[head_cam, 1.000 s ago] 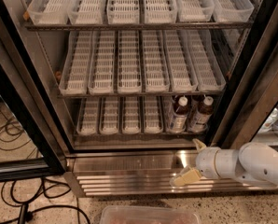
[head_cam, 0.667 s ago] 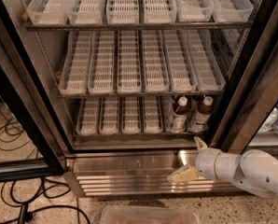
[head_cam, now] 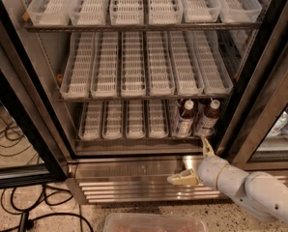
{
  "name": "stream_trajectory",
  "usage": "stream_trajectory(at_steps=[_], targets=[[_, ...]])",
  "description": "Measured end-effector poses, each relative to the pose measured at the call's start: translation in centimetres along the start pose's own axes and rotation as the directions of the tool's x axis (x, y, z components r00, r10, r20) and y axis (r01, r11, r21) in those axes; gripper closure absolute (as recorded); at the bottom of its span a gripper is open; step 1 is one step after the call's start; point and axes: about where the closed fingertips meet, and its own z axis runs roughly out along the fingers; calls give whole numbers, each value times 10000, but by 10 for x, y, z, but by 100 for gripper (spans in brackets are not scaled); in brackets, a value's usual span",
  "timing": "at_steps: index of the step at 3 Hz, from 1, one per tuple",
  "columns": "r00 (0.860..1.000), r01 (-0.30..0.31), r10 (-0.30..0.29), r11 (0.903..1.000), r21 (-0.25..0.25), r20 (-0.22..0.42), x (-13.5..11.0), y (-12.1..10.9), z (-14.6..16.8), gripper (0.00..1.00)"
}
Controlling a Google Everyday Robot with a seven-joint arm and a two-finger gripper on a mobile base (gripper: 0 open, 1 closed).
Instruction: Pick blue plastic bottle from bottom shelf of fridge
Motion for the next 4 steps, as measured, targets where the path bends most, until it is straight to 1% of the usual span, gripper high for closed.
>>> stream_trajectory(at_steps=[1, 2, 3, 4], targets=[[9975, -96, 29, 9955, 948, 704, -8, -1, 1, 0], [9922, -425, 217, 9848, 1686, 1232, -15, -3, 2, 0], [9876, -774, 435, 9709, 2264, 1510, -21, -4, 2, 0], [9845, -1063, 618, 9547, 2779, 1642, -26, -6, 3, 0]])
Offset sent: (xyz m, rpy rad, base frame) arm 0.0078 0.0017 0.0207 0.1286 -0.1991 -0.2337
